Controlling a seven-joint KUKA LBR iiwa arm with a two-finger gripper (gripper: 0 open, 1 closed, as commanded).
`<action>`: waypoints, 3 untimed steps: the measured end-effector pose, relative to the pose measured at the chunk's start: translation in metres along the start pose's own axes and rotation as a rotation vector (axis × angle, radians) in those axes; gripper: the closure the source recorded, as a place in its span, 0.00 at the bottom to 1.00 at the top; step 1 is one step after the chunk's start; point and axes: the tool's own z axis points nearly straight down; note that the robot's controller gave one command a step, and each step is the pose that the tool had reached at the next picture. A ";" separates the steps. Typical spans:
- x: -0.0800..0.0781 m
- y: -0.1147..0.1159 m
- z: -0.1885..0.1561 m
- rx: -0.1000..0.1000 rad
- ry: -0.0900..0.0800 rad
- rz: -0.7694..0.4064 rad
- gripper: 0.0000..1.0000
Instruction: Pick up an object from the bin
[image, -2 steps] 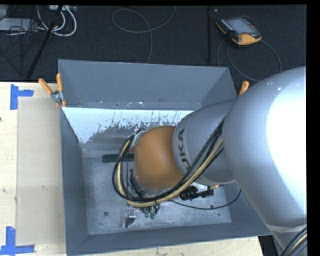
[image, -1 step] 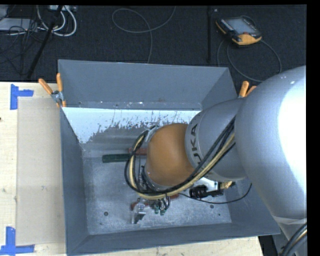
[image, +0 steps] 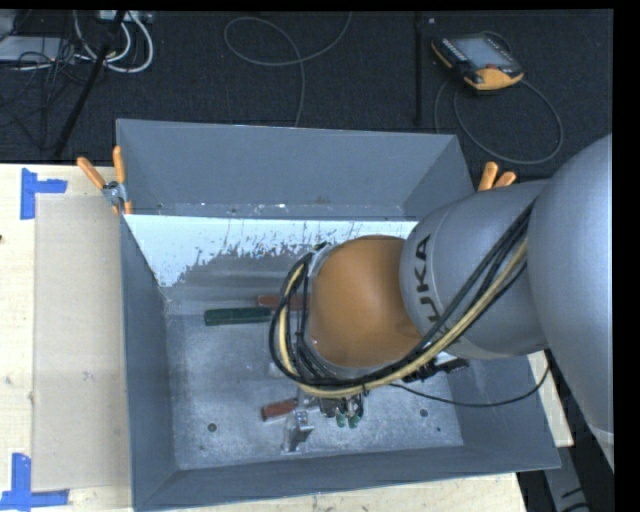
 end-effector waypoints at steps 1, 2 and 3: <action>-0.016 -0.014 0.042 -0.003 -0.005 -0.068 1.00; -0.016 -0.014 0.042 -0.004 -0.005 -0.066 1.00; -0.030 -0.016 -0.155 -0.001 -0.002 -0.114 1.00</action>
Offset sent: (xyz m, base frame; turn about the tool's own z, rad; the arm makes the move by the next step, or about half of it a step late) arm 0.0000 0.0000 0.0000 0.0000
